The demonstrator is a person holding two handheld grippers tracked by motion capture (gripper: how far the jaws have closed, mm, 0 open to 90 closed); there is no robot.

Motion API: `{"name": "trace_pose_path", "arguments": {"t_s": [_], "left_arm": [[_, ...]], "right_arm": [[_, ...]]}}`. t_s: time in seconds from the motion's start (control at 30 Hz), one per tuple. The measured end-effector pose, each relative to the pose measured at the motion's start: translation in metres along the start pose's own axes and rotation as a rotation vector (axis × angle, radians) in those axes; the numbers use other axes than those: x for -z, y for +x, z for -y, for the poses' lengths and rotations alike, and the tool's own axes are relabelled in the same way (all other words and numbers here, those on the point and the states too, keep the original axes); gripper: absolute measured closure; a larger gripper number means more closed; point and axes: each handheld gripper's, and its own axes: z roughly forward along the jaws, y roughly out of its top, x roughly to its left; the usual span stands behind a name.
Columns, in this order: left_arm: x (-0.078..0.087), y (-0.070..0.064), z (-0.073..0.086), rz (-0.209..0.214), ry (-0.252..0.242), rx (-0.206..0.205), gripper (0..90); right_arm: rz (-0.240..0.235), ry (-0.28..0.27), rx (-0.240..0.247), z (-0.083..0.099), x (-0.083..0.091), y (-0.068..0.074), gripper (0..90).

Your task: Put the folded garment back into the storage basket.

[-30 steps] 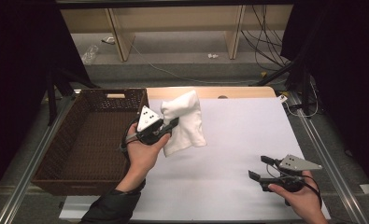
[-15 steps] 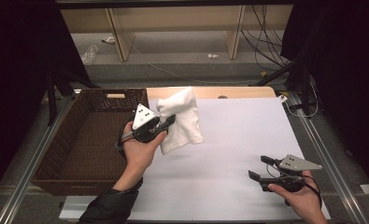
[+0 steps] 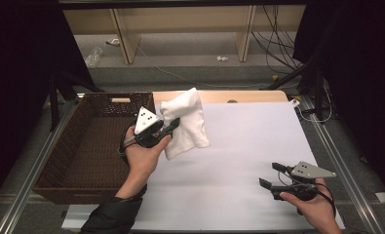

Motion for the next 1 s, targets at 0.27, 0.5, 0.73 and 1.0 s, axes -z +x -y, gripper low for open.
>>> {"name": "trace_pose_path", "arguments": {"t_s": [0.27, 0.5, 0.73, 1.0], "left_arm": [[0.0022, 0.0032, -0.0018, -0.008, -0.007, 0.005, 75.0], [0.0037, 0.0050, -0.0032, -0.014, -0.008, 0.002, 75.0], [0.0056, 0.0073, -0.0048, -0.022, -0.015, 0.004, 75.0], [0.0068, 0.0096, -0.0055, -0.027, -0.022, 0.008, 75.0]], "right_arm": [[0.001, 0.002, 0.000, 0.0000, 0.0000, -0.0001, 21.3], [-0.001, -0.004, -0.003, 0.0001, -0.0003, 0.0000, 21.3], [0.000, 0.000, -0.001, -0.0001, 0.0001, 0.0001, 21.3], [0.000, 0.000, 0.001, 0.0000, 0.0000, 0.0000, 21.3]]}}
